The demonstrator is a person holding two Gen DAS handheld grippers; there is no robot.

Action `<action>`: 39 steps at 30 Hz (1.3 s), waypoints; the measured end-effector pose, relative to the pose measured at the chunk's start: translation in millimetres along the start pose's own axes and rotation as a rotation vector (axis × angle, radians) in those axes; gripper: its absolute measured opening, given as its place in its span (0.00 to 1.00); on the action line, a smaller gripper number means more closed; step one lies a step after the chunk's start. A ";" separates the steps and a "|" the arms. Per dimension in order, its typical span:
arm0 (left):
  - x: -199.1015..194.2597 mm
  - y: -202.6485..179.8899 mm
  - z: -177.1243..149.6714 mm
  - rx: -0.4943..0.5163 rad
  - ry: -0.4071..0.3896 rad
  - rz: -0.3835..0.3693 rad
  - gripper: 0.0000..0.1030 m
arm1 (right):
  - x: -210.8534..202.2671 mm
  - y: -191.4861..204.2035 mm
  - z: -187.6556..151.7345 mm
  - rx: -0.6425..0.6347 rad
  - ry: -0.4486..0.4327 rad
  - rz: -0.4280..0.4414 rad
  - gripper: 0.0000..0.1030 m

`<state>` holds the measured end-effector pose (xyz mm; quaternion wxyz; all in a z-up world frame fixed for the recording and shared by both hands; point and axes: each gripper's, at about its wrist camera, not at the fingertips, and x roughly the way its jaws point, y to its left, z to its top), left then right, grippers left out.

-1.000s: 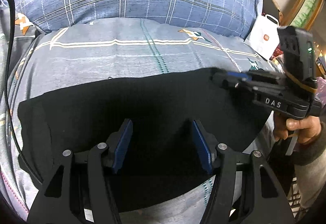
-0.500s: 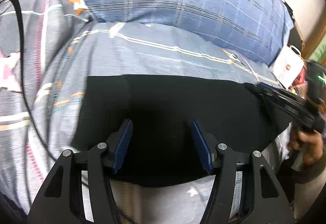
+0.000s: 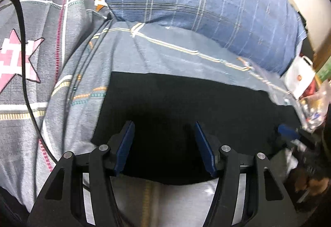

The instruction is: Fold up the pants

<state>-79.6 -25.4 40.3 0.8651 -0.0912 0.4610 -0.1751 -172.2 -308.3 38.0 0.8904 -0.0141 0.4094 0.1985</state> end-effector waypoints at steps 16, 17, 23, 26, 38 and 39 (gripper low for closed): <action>2.8 -33.3 -2.3 0.034 0.038 -0.031 0.58 | 15.7 45.3 -30.0 -0.239 -0.012 -0.135 0.17; 1.9 -34.8 -2.4 0.038 0.036 -0.032 0.58 | 12.3 45.7 -29.0 -0.235 -0.016 -0.125 0.09; 2.8 -41.1 -2.9 0.059 0.035 -0.029 0.58 | -7.4 52.5 -27.5 -0.208 -0.020 -0.084 0.00; 4.5 -40.9 -4.0 0.058 0.040 -0.027 0.58 | -11.5 52.4 -27.7 -0.169 -0.042 -0.061 0.00; -10.5 -63.0 -10.7 0.079 0.078 -0.138 0.58 | -8.9 39.6 -32.0 -0.176 -0.055 -0.138 0.37; -12.7 -70.6 -15.4 0.104 0.100 -0.170 0.61 | -8.1 38.9 -33.0 -0.191 -0.048 -0.152 0.37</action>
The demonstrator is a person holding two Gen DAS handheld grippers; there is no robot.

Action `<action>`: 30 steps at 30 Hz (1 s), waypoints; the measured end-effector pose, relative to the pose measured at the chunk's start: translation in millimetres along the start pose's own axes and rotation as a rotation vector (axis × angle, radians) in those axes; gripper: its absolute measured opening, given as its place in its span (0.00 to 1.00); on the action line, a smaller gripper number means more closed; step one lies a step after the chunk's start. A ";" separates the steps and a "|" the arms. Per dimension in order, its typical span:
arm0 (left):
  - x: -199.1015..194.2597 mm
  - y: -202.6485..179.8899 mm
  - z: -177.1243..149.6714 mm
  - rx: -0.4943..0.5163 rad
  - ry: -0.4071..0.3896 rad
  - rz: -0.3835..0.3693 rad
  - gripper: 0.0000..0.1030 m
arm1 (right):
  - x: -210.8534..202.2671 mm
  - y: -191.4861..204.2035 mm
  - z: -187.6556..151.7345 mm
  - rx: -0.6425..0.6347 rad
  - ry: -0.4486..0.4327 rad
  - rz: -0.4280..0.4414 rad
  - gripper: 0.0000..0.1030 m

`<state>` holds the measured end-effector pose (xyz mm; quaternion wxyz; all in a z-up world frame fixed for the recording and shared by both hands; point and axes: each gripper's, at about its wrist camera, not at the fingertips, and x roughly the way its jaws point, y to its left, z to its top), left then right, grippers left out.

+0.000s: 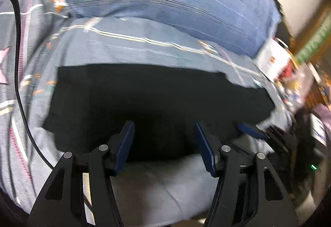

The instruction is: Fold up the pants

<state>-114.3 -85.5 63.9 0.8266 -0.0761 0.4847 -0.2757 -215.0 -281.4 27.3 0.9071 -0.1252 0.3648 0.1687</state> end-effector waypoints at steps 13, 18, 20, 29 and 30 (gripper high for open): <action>23.6 -44.0 -20.9 0.093 0.079 -0.019 0.69 | 16.3 -31.8 -2.2 0.058 0.006 -0.029 0.19; 31.8 -56.2 -27.6 0.191 0.098 0.003 0.69 | 7.4 -33.5 -2.2 0.063 -0.009 -0.010 0.20; 35.0 -56.5 -29.1 0.208 0.098 0.026 0.69 | 1.4 -28.0 -4.6 0.010 -0.010 -0.011 0.28; 59.5 -61.4 -21.1 0.258 0.066 0.117 0.69 | 14.2 -28.2 -16.3 -0.056 0.045 -0.107 0.35; 60.9 -62.7 -20.9 0.268 0.060 0.122 0.69 | 15.2 -28.7 -16.2 -0.060 0.040 -0.113 0.35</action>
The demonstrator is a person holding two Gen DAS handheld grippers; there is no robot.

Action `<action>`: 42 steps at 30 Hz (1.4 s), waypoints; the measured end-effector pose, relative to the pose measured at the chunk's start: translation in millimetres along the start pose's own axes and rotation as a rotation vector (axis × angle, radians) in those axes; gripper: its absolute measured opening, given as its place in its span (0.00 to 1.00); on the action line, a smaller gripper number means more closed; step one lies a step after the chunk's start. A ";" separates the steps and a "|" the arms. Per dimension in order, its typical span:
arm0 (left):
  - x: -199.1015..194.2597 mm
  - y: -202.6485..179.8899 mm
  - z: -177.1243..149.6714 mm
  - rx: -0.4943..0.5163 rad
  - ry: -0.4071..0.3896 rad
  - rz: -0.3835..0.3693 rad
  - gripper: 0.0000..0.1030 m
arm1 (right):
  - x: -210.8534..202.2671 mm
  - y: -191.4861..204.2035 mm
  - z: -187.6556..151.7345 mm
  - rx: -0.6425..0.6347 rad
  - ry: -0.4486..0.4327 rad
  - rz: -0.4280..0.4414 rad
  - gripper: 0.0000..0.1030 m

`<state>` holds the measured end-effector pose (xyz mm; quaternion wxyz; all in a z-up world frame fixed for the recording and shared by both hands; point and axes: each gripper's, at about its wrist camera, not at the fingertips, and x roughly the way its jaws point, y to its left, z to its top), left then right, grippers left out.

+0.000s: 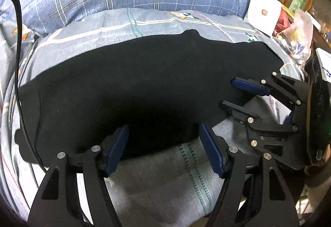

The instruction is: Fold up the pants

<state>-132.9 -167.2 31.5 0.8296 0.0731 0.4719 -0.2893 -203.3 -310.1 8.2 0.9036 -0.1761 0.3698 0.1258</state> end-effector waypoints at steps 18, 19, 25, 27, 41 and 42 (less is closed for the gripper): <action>-17.3 -9.9 -11.0 0.082 -0.022 -0.110 0.15 | -30.4 -18.0 1.6 0.200 0.008 0.214 0.00; -15.0 -9.6 -12.2 0.080 -0.015 -0.102 0.15 | -26.8 -13.6 -0.2 0.185 0.018 0.190 0.00; -30.0 5.0 -7.4 -0.014 -0.046 -0.139 0.21 | -37.8 -9.2 4.0 0.116 -0.054 0.065 0.28; -33.9 7.8 -8.2 -0.030 -0.052 -0.145 0.46 | -35.3 -3.6 5.3 0.065 -0.055 0.053 0.43; -11.4 -2.1 -3.3 0.054 -0.065 -0.027 0.49 | -13.3 -14.9 18.4 0.132 -0.071 0.096 0.07; -11.6 -5.2 -1.1 0.070 -0.079 -0.025 0.49 | -16.7 -21.0 20.6 0.161 -0.078 0.115 0.06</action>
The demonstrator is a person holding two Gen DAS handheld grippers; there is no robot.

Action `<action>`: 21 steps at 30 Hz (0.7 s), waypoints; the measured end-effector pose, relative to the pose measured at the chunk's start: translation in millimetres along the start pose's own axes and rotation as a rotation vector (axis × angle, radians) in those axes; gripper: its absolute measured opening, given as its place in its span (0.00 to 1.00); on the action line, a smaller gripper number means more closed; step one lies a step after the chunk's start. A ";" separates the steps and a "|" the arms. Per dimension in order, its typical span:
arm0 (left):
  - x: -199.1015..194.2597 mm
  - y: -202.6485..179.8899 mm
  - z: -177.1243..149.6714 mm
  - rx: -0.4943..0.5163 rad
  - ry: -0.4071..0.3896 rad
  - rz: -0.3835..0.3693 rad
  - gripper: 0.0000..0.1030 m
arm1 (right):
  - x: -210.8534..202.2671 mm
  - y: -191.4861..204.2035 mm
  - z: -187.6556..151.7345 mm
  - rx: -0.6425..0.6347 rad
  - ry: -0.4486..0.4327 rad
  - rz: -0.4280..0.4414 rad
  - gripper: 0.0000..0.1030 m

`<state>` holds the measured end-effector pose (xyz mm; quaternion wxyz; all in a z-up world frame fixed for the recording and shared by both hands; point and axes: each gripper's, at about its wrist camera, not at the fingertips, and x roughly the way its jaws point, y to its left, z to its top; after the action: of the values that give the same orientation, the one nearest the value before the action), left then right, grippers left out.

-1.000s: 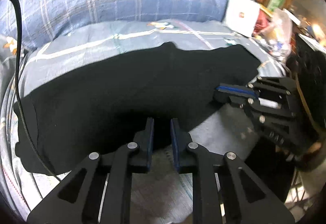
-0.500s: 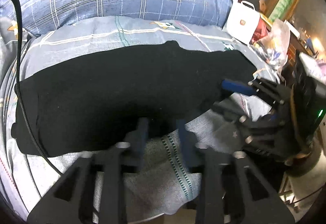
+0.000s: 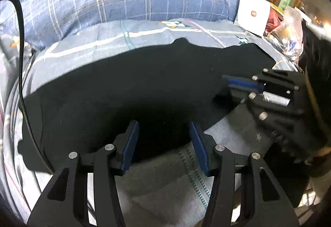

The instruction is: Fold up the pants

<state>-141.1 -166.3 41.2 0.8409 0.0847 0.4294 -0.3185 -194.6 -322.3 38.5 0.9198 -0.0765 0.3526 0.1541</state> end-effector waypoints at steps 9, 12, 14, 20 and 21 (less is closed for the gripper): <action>-1.5 -8.3 -8.6 0.042 0.031 -0.079 0.49 | -13.5 11.1 -12.6 -0.016 0.039 0.041 0.04; 4.5 -5.1 -10.4 0.005 0.061 -0.078 0.49 | 9.6 4.3 -24.5 0.044 0.112 0.018 0.08; -5.1 -5.4 -6.7 0.003 0.045 -0.097 0.49 | -3.1 -5.7 -22.1 0.100 0.092 0.058 0.14; -20.1 -7.7 20.1 -0.002 -0.019 -0.125 0.49 | -59.6 -93.5 -14.7 0.298 -0.007 -0.162 0.39; -16.9 -9.3 25.5 -0.004 -0.019 -0.129 0.49 | -62.7 -114.3 -16.5 0.344 0.004 -0.244 0.39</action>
<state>-136.9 -176.4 71.3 0.8229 0.0522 0.4263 -0.3719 -210.4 -448.3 72.1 0.9305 0.0393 0.3636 -0.0212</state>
